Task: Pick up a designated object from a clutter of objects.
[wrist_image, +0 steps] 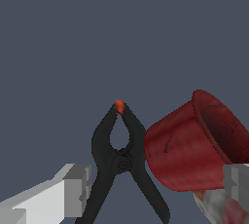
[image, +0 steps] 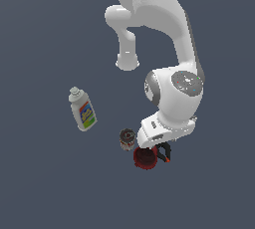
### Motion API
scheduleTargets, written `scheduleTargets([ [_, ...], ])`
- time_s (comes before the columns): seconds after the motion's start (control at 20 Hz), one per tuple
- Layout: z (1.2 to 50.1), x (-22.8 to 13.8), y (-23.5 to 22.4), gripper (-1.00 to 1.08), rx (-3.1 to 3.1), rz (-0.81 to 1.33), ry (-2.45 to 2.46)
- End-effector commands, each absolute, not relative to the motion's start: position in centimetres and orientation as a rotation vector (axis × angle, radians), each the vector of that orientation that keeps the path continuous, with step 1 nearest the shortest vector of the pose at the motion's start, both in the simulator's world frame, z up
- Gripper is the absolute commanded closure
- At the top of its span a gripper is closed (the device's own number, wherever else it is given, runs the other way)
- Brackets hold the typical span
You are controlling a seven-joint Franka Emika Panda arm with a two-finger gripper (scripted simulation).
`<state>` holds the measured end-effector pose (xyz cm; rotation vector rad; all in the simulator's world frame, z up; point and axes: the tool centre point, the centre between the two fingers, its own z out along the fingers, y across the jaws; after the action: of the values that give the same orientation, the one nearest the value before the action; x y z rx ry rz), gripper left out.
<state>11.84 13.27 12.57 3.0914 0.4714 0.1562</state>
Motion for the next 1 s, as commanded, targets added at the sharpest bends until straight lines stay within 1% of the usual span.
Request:
scheduleTargets([
  [0.0,7.0,8.5,14.6,-0.92,3.100,0.000,0.510],
  [0.05,11.7,11.3,14.0,-0.92,3.095,0.134,0.488],
  [0.2,11.3,11.2,14.0,-0.92,3.096,0.128,0.489],
  [0.4,9.4,10.7,14.1,-0.92,3.097,0.102,0.493],
  [0.75,3.9,9.0,14.4,-0.92,3.099,0.027,0.506],
  [0.95,2.3,8.5,14.5,-0.92,3.100,0.005,0.510],
])
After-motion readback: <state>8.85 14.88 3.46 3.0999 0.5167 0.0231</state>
